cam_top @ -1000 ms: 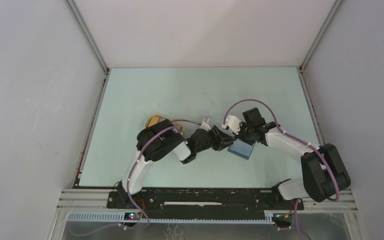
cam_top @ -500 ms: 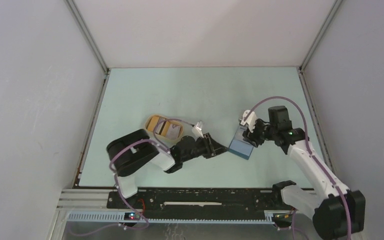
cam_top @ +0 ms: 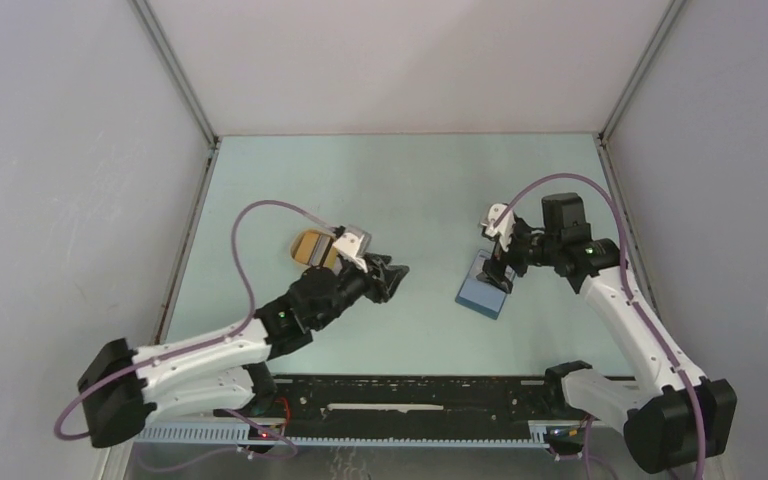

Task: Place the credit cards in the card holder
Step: Close the card holder at the center of the board.

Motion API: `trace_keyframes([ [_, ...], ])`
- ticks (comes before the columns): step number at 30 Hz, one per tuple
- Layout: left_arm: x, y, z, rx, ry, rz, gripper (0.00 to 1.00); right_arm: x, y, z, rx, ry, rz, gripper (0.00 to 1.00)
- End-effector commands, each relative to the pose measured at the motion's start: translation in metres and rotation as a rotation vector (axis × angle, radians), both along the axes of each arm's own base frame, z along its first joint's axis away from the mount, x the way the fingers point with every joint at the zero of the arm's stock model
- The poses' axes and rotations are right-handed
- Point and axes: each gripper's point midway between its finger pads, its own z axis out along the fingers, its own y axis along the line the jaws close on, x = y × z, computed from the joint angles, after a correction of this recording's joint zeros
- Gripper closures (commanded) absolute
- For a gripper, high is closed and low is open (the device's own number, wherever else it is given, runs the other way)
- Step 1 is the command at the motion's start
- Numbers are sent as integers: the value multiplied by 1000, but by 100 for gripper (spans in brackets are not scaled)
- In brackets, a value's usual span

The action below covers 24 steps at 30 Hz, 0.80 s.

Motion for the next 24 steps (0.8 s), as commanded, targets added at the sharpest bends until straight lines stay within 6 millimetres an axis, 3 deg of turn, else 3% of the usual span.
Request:
trace_keyframes([
  [1,17,55,26,169,-226,177,42,7,7,-11,-77,21,-2,1],
  [2,18,64,32,154,-259,208,27,10,8,-18,-91,46,-30,1],
  [3,19,74,30,154,-280,242,4,12,10,-27,-112,76,-44,0],
  [4,20,82,28,149,-299,273,1,15,8,-36,-146,91,-61,0],
  [6,23,97,23,115,-306,349,0,22,0,-49,-202,104,-102,0],
  [12,19,113,20,41,-306,404,0,35,-20,-77,-296,127,-202,0],
  [16,18,113,15,7,-281,408,0,56,-38,-92,-375,112,-326,0],
  [24,19,104,0,-19,-229,396,0,59,-39,-120,-445,133,-330,1],
])
